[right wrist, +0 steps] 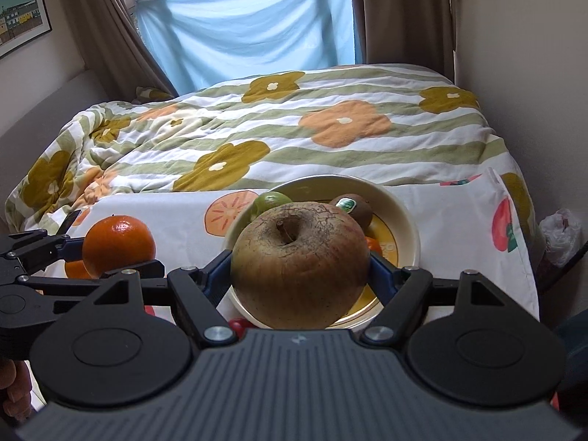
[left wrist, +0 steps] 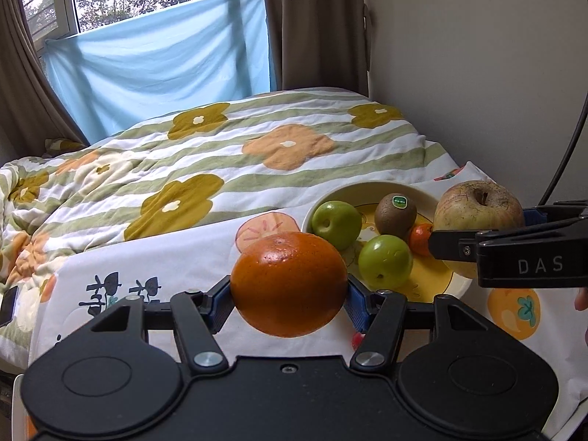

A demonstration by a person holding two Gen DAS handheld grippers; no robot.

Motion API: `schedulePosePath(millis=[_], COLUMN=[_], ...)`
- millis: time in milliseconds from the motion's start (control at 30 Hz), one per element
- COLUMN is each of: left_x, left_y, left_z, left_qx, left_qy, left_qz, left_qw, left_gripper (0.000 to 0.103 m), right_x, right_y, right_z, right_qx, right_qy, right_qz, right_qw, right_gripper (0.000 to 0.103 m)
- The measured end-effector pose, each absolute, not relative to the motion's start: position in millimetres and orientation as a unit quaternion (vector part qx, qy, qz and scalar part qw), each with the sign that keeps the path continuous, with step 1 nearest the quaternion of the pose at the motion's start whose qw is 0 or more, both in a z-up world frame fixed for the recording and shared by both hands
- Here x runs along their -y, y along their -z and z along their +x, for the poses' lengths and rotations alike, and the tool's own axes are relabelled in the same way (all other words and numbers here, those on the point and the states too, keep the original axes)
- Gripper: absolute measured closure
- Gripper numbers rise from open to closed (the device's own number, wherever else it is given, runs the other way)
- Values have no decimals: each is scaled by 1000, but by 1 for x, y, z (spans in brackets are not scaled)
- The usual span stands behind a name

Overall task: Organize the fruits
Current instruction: 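Carry the apple and orange over the bowl and lower them in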

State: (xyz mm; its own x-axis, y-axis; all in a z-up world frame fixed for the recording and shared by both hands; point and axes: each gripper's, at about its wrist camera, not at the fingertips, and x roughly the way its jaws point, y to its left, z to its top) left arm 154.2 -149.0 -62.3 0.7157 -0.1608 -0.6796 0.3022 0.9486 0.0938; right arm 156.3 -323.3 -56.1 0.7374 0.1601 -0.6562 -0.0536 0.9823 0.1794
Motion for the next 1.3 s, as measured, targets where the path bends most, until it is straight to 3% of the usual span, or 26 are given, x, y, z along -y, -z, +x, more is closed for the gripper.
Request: schedulePosePath(millis=[667,733,800,833,1300], left_x=[202,202,203,202,190], left_y=[100,99,95,92,86], left_z=[221,222,222,221,194], left_qx=[-393,-387,-376,-367,-373], left_qy=[121,120,117,115,104], left_qz=[107,104,104,103,102], left_qw=[905,909,913,917,916], left_gripper=[36,31,5,3,2], right_x=[359,361,363,363,362], right_y=[85,86,88,89,97], right_z=[171,173,175,175,178], right_qx=[-374,-375,-376,-377,-378], right_qy=[-81,-84,-86,-86,-99], right_qz=[64,65,67,67,31], right_qw=[922,921,920,920,920], right_gripper=[13,13,12,12,12])
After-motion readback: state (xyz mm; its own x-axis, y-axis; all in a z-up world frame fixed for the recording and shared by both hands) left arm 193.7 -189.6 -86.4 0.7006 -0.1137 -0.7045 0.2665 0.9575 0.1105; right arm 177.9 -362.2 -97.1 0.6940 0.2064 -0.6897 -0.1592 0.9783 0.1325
